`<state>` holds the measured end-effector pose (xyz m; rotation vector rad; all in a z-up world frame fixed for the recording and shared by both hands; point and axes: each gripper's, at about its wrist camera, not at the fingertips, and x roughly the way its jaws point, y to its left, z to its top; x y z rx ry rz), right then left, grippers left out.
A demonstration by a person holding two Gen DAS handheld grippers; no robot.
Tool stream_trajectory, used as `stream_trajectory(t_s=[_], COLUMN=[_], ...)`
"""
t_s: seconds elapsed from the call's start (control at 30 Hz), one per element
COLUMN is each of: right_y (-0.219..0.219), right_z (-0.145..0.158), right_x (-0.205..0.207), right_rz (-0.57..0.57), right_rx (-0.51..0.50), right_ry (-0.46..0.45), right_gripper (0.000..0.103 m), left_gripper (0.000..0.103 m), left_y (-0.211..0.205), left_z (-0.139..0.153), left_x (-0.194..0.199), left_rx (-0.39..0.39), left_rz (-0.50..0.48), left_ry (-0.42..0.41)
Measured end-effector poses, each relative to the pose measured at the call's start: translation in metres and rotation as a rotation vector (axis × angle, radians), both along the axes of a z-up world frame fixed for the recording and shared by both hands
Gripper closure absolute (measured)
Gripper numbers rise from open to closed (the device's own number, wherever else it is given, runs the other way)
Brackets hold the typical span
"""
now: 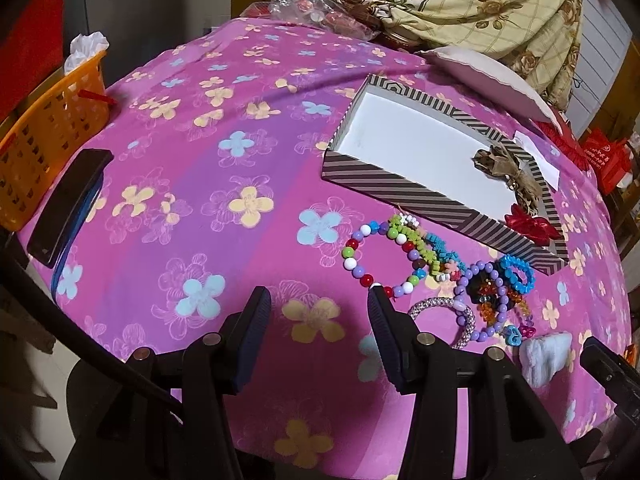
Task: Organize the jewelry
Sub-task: 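Grasp the white fluffy scrunchie with the right tool and lift it, then grasp the multicolor bead bracelet with the left tool while the right tool holds the scrunchie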
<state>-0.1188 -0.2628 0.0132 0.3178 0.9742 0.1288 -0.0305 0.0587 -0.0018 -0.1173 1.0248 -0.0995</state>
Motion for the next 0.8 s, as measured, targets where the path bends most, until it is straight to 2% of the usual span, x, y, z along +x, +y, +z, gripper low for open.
stream_trajectory(t_s=[0.2,0.27,0.37,0.6,0.8], right_y=[0.004,0.005,0.002,-0.018,-0.020], right_z=[-0.001,-0.001,-0.003,-0.016,-0.026], right_x=[0.000,-0.001,-0.003,-0.016,-0.012], right_rz=[0.052,0.080,0.109,0.025,0.017], right_rx=[-0.027,-0.048,-0.068,-0.022,-0.032], right_ry=[-0.006,-0.003,0.022,0.057,0.078], right_gripper=[0.034,0.029,0.028,0.027,0.027], left_gripper=[0.057,0.057,0.057,0.057,0.057], left_y=[-0.002,-0.002,-0.003,-0.003,0.000], left_z=[-0.002,-0.004,-0.006,-0.012,-0.018], left_x=[0.003,0.004,0.006,0.012,0.020], left_rx=[0.004,0.004,0.005,0.004,-0.004], left_rz=[-0.005,-0.003,-0.004,0.007,0.020], left_ry=[0.007,0.012,0.017,0.034,0.051])
